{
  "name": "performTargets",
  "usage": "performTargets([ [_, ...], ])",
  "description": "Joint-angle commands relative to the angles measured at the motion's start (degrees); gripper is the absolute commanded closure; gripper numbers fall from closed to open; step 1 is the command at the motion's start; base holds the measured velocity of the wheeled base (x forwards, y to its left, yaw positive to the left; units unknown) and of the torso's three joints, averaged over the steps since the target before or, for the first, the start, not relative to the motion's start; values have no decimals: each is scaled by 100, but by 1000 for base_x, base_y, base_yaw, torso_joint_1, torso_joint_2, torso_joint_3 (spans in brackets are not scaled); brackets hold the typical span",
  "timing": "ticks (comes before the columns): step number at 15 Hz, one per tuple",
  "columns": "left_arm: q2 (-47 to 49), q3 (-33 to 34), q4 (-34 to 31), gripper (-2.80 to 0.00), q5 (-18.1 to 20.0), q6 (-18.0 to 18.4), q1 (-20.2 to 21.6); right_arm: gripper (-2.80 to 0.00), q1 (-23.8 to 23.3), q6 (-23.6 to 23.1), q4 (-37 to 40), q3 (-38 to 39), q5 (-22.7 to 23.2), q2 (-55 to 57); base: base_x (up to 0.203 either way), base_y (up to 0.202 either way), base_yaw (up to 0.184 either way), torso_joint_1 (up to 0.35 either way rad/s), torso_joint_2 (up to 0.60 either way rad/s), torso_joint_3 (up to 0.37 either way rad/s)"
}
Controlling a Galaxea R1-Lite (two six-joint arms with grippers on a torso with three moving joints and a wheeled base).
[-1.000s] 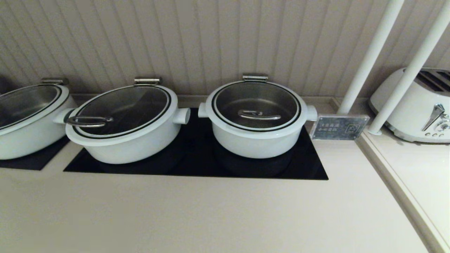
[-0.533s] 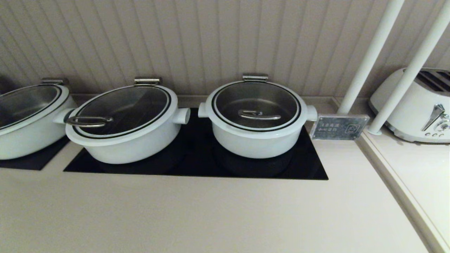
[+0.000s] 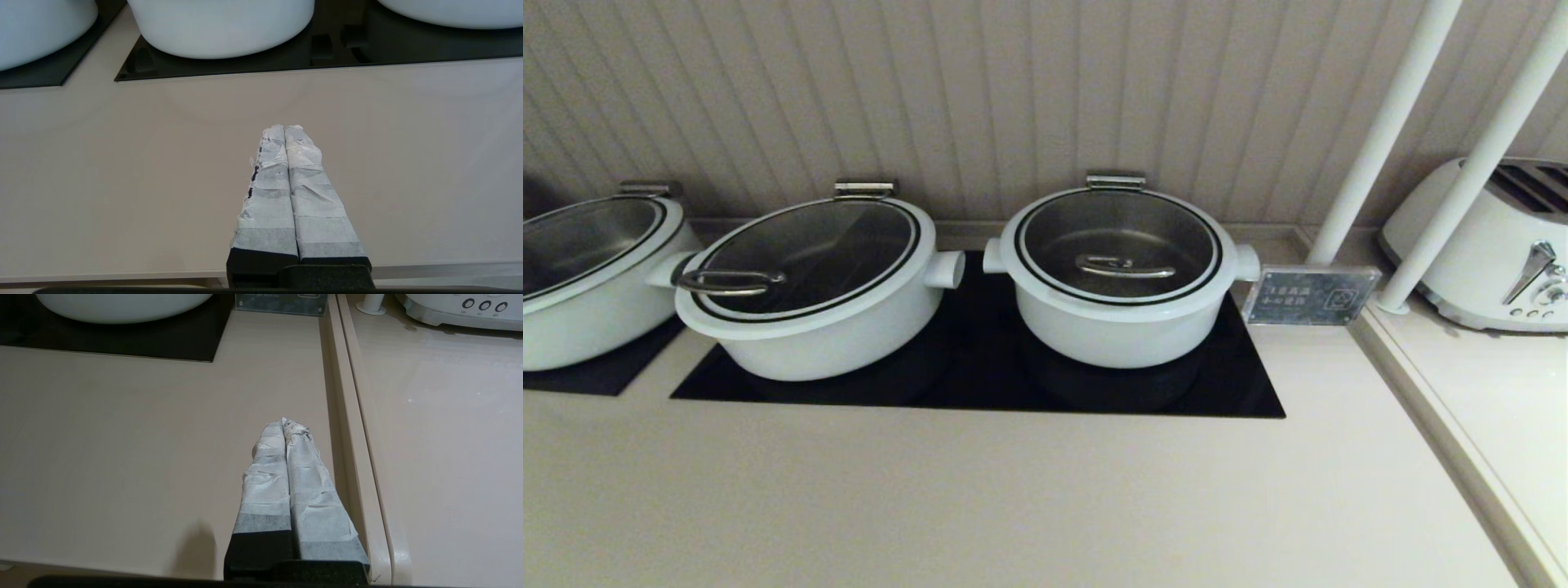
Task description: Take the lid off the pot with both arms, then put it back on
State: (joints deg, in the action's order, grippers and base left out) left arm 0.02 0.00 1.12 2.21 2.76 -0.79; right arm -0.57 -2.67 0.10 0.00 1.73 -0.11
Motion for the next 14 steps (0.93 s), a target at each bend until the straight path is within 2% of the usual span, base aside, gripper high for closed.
performTargets([
  [1, 6, 0, 2, 0, 7, 5, -3, 0, 3, -5, -1, 0, 3, 11, 0, 0, 0, 0, 0, 0],
  [8, 0, 0, 2, 0, -1, 5, 0, 0, -4, -17, -1, 0, 3, 11, 0, 0, 0, 0, 0, 0],
  [14, 6, 0, 7, 0, 4, 5, 0, 0, 5, 267, -19, 0, -116, 11, 0, 0, 0, 0, 0, 0],
])
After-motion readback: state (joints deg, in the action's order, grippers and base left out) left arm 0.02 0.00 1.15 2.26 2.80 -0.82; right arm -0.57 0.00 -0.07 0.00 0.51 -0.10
